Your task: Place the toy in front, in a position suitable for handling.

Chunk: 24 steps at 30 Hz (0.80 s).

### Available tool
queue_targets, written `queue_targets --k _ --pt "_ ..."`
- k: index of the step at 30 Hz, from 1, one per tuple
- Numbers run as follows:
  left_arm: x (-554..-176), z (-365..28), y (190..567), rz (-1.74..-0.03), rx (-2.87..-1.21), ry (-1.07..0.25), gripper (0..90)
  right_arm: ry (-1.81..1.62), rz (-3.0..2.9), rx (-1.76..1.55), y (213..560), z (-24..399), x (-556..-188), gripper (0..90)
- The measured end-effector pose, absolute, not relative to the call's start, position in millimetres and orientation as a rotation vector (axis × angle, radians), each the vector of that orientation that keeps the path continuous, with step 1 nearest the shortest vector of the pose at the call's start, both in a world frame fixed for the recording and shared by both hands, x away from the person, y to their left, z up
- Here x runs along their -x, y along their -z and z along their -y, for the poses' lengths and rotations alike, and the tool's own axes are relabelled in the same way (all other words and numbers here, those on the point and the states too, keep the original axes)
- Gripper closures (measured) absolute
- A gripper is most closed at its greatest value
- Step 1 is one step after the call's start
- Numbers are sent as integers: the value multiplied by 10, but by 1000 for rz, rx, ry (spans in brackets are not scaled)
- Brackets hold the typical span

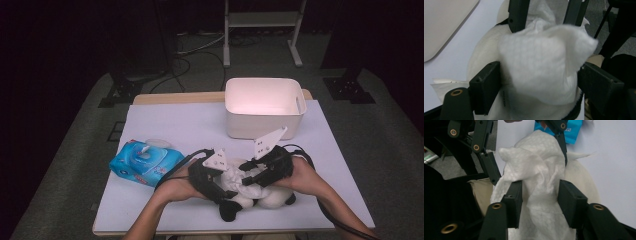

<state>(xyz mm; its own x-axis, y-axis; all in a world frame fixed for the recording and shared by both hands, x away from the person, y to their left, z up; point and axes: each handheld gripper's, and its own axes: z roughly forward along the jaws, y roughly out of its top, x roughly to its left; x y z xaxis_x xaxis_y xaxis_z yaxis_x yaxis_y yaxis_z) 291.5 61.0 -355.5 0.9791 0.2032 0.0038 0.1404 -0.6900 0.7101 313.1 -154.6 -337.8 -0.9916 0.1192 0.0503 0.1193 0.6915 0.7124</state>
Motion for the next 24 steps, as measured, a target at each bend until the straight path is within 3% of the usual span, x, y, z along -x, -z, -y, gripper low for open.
queue_targets --k 2,3,4,5,24 --pt "-2915 -607 3558 -239 -2348 -107 204 1225 2900 206 3390 1526 -3127 629" --pt "-2915 -608 3560 -233 -2352 -101 204 1221 2893 217 3397 1525 -3133 706" --pt "-2912 -608 3560 -233 -2350 -100 203 1223 2885 197 3409 1536 -3140 847" --pt "-2909 -608 3560 -234 -2349 -101 202 1230 2888 185 3412 1554 -3134 866" --pt "-2924 -594 3547 -228 -2371 -101 191 1079 3016 491 3287 2548 -3148 869"
